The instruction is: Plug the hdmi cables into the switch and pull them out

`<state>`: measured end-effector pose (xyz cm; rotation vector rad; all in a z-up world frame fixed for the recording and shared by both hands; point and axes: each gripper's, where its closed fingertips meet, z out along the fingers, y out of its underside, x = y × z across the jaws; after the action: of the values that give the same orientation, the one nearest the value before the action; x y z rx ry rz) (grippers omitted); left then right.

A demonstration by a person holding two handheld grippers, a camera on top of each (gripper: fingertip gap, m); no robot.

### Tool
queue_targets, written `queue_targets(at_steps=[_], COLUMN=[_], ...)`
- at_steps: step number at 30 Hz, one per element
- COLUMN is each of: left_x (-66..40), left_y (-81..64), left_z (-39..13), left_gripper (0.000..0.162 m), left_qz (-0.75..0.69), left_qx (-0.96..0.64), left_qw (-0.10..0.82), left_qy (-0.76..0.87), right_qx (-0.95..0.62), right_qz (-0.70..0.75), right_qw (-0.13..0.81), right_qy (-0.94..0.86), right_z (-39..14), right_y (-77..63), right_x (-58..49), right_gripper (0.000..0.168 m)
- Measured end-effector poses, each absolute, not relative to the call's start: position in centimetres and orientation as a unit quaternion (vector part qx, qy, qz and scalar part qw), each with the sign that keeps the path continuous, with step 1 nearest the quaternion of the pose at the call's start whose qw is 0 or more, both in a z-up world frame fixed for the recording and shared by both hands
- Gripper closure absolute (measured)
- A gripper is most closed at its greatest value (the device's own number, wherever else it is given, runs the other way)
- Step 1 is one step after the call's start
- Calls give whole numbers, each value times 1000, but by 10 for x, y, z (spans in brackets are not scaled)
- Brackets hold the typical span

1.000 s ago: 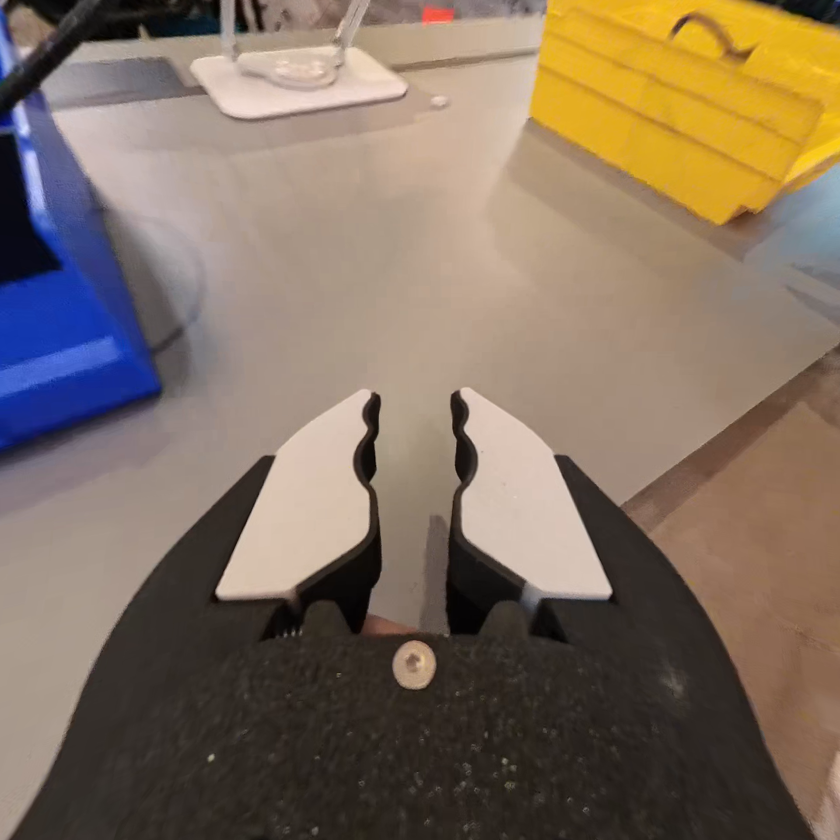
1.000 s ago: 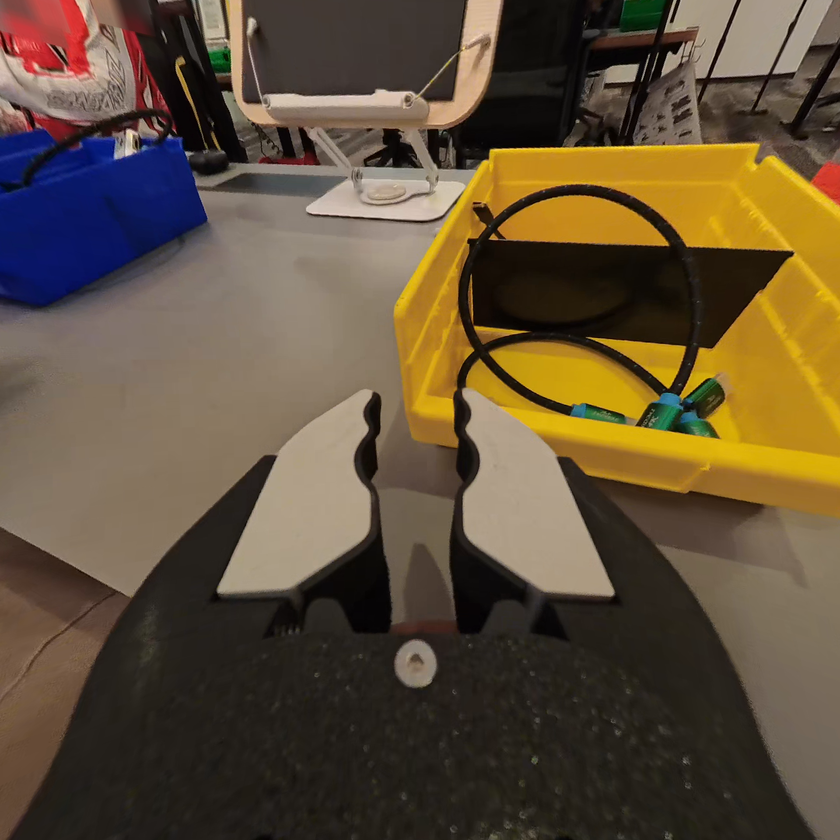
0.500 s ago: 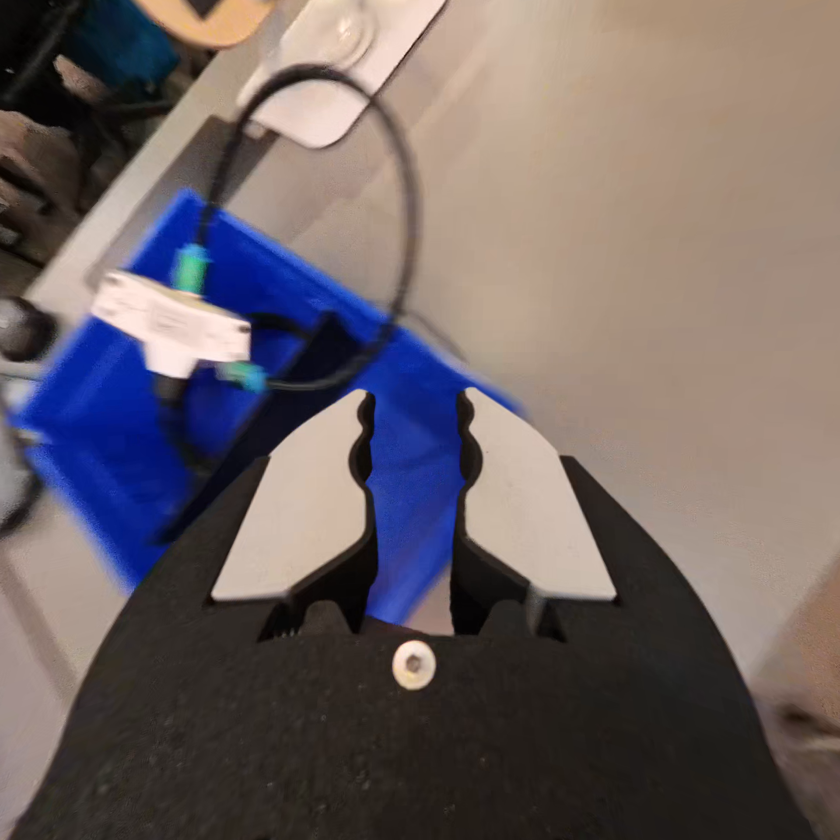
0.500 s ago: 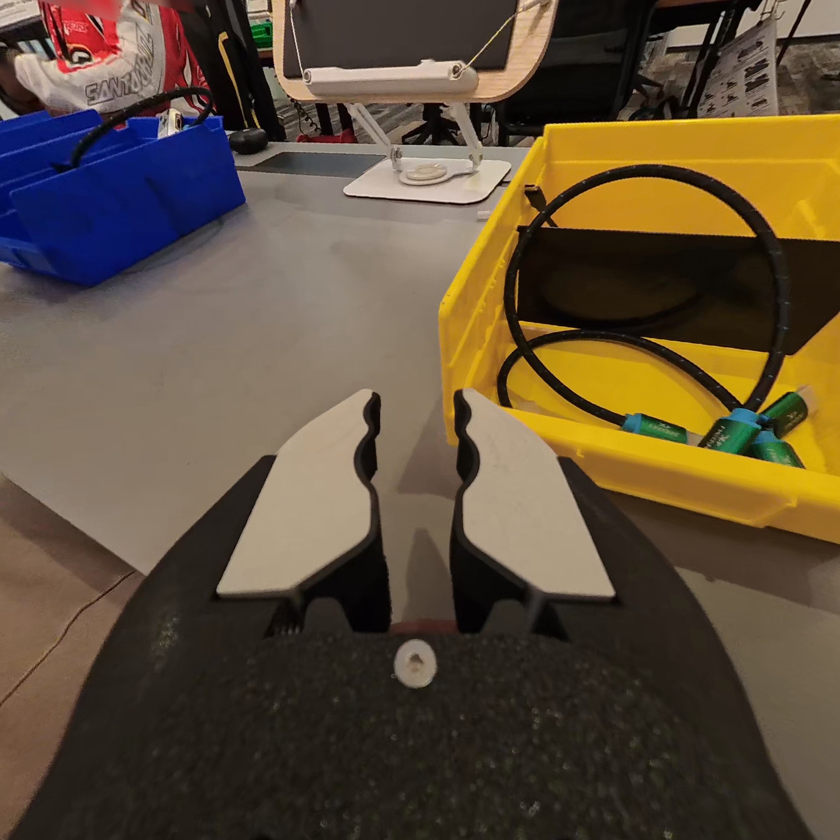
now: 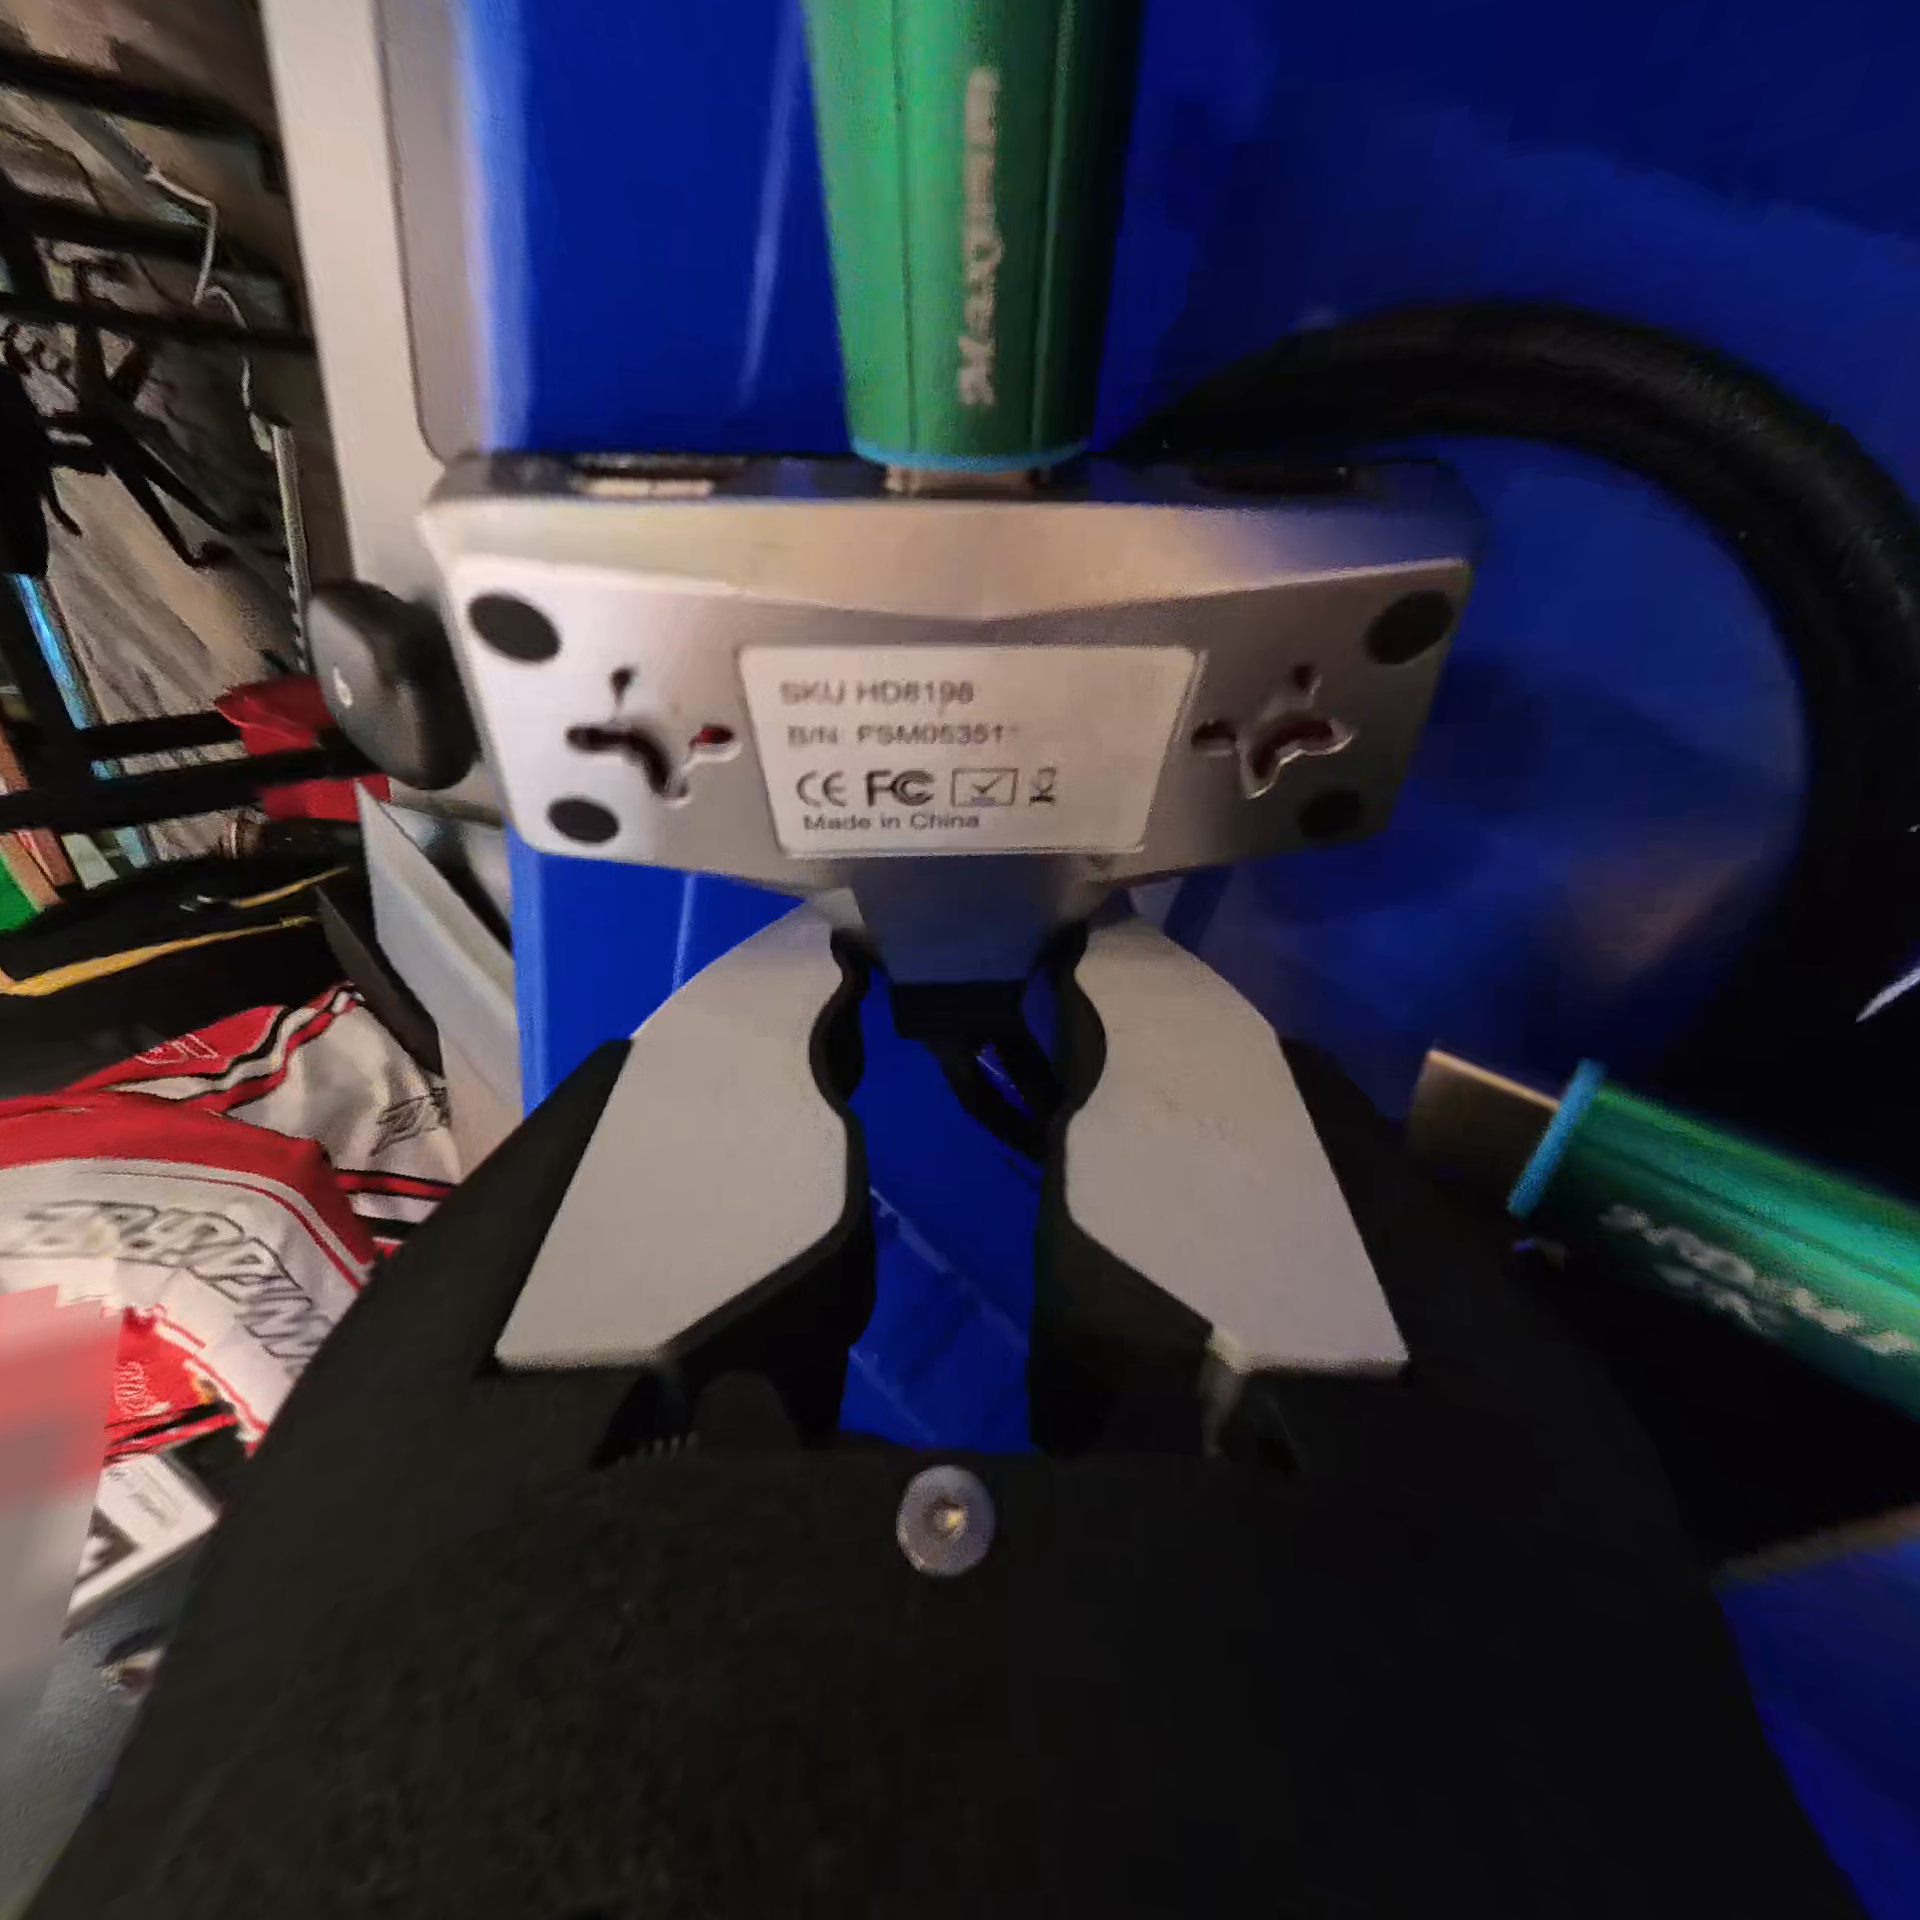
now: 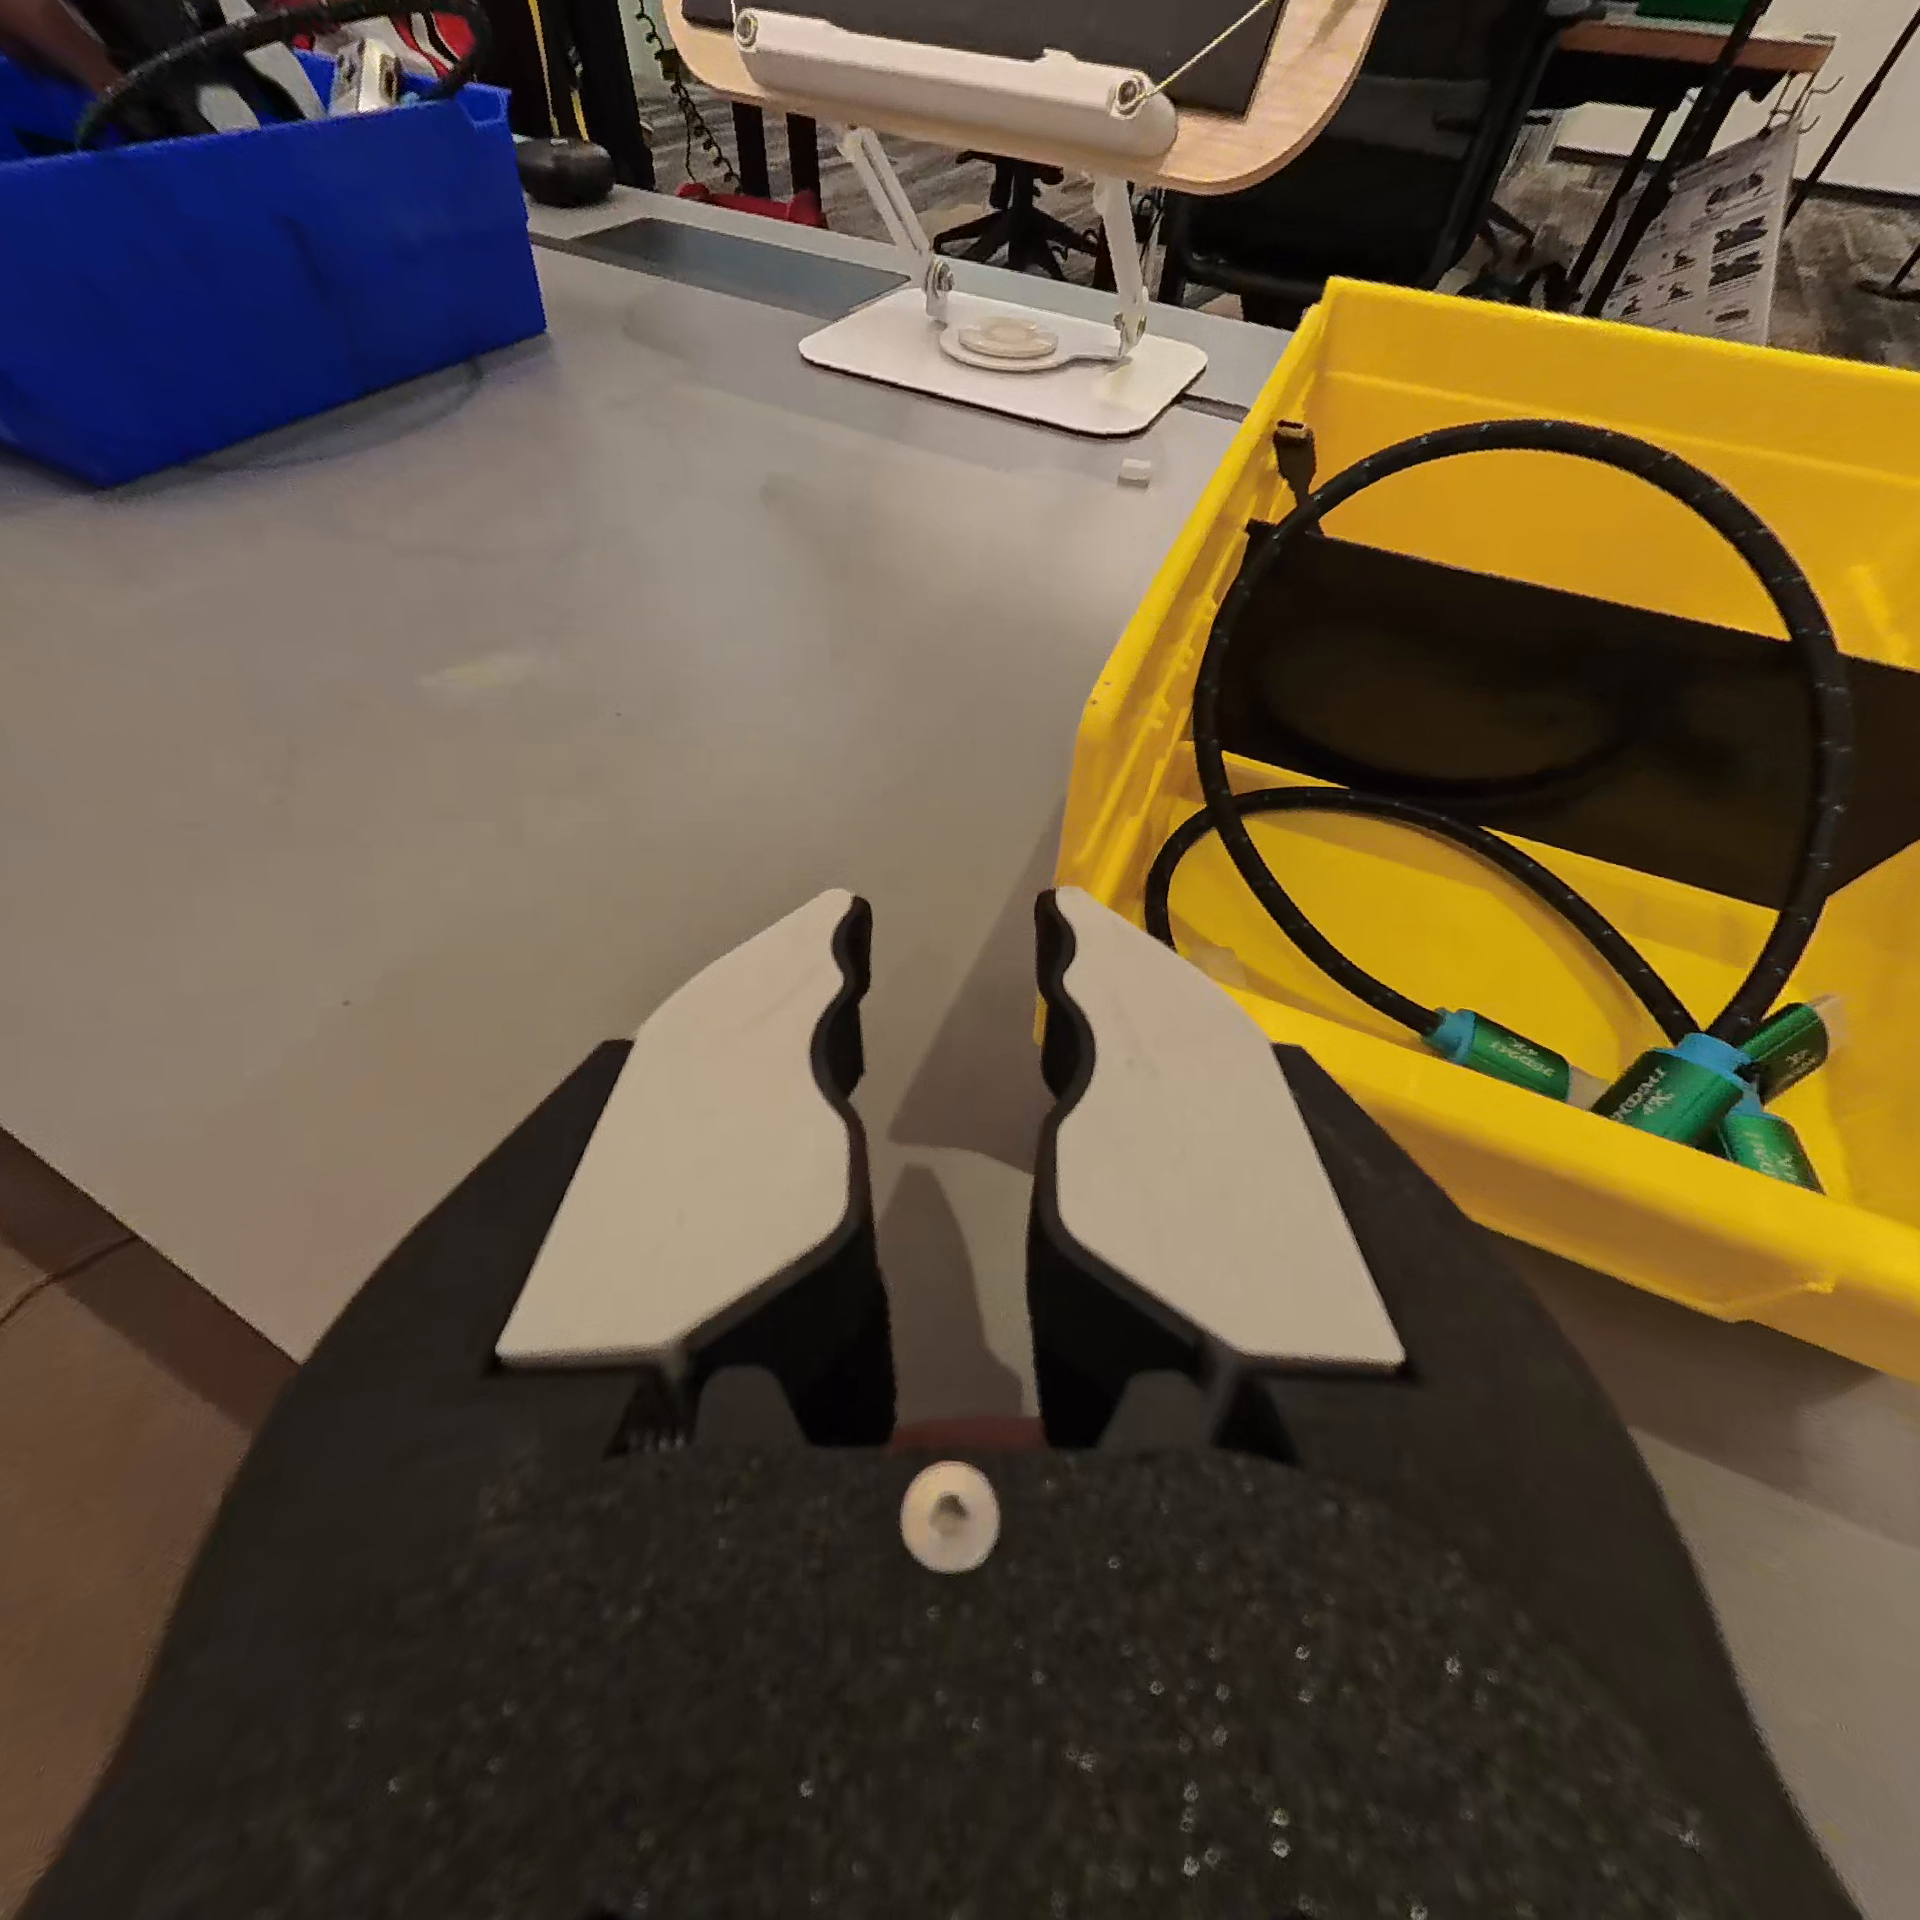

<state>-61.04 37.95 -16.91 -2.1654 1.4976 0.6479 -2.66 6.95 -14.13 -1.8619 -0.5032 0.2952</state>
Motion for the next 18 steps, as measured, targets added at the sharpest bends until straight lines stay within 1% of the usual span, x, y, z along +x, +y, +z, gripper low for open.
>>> queue_targets(at_steps=[1,3,6,9,11,15,17,18], left_x=[-609,-611,-615,-614,-611,-595,-582,-569], left_y=[379,378,369,354,345,315,296,286], left_z=[-163,-142,-89,-17,45,160,205,217], left_gripper=[129,130,132,133,133,133,133,133], left_qz=[228,234,248,267,299,318,312,300], left_qx=[-785,-782,-778,-765,-740,-695,-667,-655], left_qw=[233,279,340,393,443,550,612,637], left_qy=[527,506,466,435,407,336,288,275], right_qx=[-789,-788,-781,-772,-766,-754,-748,-744], right_qz=[124,127,135,146,153,162,162,161], right_qw=[562,562,568,573,575,582,585,588], right_qy=[-215,-218,-224,-232,-241,-258,-268,-273], right_z=[-141,-141,-137,-132,-130,-123,-121,-120], right_y=[70,70,69,65,61,51,46,44], right_x=[-27,-29,-33,-41,-48,-62,-67,-70], right_gripper=[139,139,140,140,140,141,142,142])
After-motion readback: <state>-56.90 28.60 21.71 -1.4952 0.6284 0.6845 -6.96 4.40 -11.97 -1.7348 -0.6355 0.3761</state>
